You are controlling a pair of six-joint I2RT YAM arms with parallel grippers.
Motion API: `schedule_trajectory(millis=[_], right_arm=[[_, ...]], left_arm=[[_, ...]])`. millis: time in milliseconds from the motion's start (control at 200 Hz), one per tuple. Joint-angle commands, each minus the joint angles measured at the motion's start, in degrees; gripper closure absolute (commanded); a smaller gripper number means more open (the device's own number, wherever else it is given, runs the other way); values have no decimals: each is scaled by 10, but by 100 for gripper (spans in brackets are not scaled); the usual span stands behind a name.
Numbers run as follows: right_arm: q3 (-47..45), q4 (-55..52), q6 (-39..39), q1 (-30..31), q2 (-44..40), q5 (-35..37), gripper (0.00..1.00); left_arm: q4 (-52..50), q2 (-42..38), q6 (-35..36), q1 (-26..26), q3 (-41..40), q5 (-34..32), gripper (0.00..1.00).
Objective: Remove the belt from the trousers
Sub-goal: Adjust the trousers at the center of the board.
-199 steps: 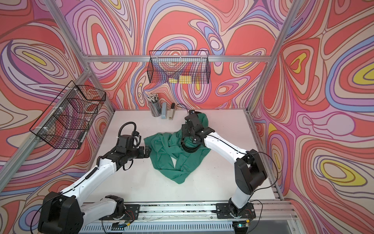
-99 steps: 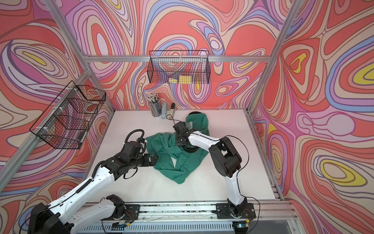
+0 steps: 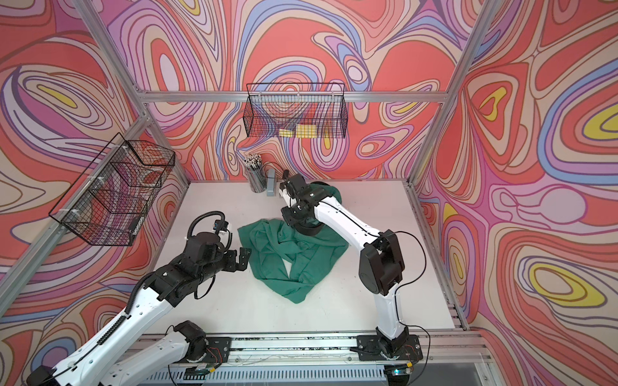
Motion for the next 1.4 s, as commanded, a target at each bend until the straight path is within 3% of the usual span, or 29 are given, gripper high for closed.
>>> schedule_trajectory(millis=[0,140,265,516,661,911,1102,1237,1292,1347,1397], right_arm=[[87,-90,-94,-1,-25,-143,100],[157,-108,-99,-24,-22,-292,100],[165,-92,-78,-38,-32,-328,100],[126,-94,-51,-60,-54,-419,100],[73,-46,-22,-63,-78,-446,100],[60,-31,10,-62,-61,-519,100],[57,-96,-27,-62,-56,-499,100],[29,-109,-39,-62,-68,-488,100],[13,-99,-37,-62,-75,-485,100],[1,-91,-31,-62,-78,-476,100],[-4,-90,-26,-62,-79,-458,92]], left_arm=[[79,-11,128,-4,28,7,0],[185,-9,207,-4,27,92,0],[218,48,246,-4,51,141,0],[403,153,201,-4,39,165,0],[433,209,229,-4,55,167,0],[517,299,251,-4,93,178,0],[562,294,244,-4,96,154,0],[552,289,227,-4,100,183,0],[533,291,214,-4,111,211,10],[491,293,202,-4,130,243,35],[446,291,187,-5,146,268,55]])
